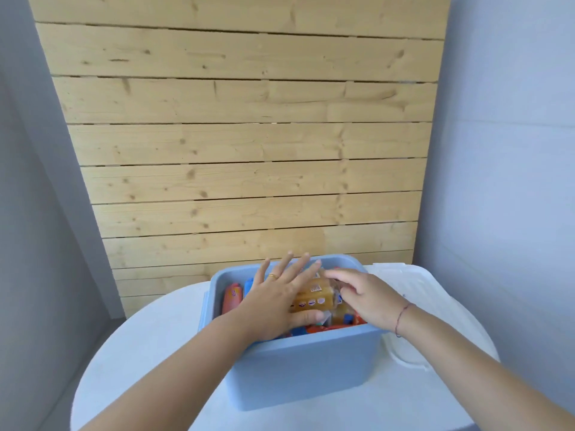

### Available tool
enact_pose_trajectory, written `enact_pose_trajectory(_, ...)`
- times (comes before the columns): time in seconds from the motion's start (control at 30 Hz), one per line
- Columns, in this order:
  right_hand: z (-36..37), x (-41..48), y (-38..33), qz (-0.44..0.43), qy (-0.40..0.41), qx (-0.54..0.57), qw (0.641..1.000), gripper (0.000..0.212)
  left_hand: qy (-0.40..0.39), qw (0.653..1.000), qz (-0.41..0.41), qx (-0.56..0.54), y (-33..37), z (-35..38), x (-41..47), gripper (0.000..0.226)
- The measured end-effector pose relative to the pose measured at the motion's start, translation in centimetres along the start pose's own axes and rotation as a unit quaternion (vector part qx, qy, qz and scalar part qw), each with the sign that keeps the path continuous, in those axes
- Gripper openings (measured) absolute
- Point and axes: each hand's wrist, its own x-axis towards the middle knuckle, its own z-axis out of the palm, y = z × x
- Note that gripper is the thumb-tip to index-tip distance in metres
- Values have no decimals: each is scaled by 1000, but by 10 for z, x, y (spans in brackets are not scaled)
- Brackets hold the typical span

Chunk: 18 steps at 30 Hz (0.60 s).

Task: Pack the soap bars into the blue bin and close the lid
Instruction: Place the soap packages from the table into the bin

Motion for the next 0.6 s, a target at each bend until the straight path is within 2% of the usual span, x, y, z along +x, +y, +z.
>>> enact_pose_trajectory(0.07, 1, 2, 4, -21, 14, -3, 1000, 47, -25, 999, 23, 11, -3, 1, -2, 82)
enact_pose_trajectory(0.13, -8, 7, 20, -7, 105, 40, 994, 40, -33, 999, 27, 4, -5, 2, 1, 87)
enact_pose_trajectory(0.2, -23, 13, 50, 70, 257, 88, 960, 35, -30, 999, 26, 2, -6, 1, 2, 89)
enact_pose_trajectory(0.23, -29, 16, 69, 126, 310, 85, 938, 33, -28, 999, 26, 1, -6, 1, 2, 89)
enact_pose_trajectory(0.27, -34, 17, 92, 193, 323, 42, 925, 33, -26, 999, 29, 2, -5, 2, 3, 90)
enact_pose_trajectory(0.3, -37, 18, 115, 257, 284, -43, 923, 36, -24, 999, 28, 1, -4, 2, 2, 90)
enact_pose_trajectory(0.33, -37, 17, 134, 313, 211, -134, 916, 42, -22, 999, 26, 1, -4, 2, 1, 90)
enact_pose_trajectory(0.4, -31, 14, 164, 388, 99, -236, 886, 54, -18, 1000, 19, -3, -7, 1, -1, 87)
enact_pose_trajectory(0.47, -31, 9, 190, 437, 99, -223, 866, 55, -15, 1000, 18, -10, -5, 3, 2, 83)
enact_pose_trajectory(0.6, -36, 3, 219, 491, 161, -150, 843, 35, -6, 1000, 5, -27, -4, 6, 3, 83)
